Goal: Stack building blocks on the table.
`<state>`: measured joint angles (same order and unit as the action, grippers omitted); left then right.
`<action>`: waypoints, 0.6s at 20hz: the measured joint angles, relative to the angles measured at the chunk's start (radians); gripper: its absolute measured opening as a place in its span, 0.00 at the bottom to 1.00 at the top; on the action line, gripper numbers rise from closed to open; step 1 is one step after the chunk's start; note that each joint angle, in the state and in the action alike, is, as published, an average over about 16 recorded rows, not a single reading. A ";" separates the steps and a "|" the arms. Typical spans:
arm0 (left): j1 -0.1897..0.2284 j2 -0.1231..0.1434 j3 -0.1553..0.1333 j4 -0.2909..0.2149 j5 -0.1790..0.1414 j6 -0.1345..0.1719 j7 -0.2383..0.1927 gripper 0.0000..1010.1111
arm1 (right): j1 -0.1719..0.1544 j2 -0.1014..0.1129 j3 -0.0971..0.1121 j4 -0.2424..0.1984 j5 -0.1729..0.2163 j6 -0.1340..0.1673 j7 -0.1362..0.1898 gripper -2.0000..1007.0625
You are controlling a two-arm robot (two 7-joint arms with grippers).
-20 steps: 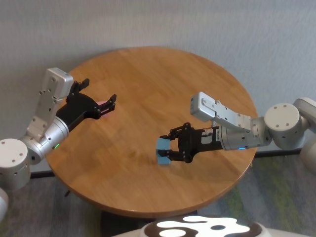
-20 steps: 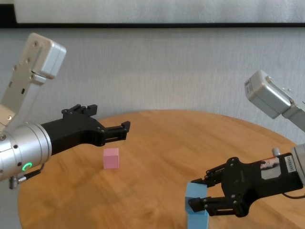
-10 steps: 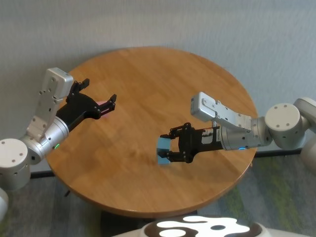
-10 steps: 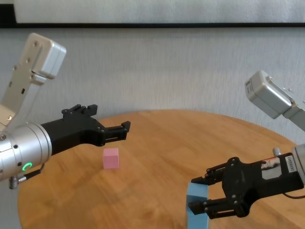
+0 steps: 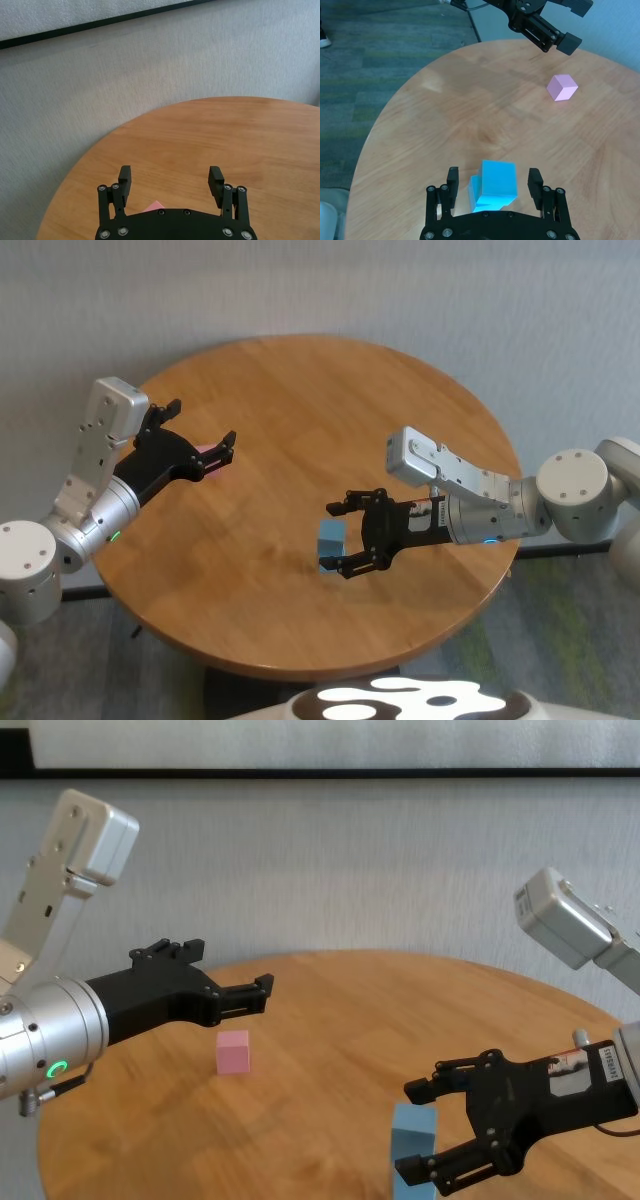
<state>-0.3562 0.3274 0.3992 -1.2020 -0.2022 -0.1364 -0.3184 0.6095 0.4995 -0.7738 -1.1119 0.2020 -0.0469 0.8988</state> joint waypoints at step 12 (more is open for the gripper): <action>0.000 0.000 0.000 0.000 0.000 0.000 0.000 0.99 | -0.034 0.019 0.030 -0.064 0.033 -0.013 -0.035 0.99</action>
<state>-0.3562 0.3274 0.3993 -1.2020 -0.2022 -0.1364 -0.3184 0.5757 0.5185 -0.7436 -1.1758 0.2353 -0.0601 0.8642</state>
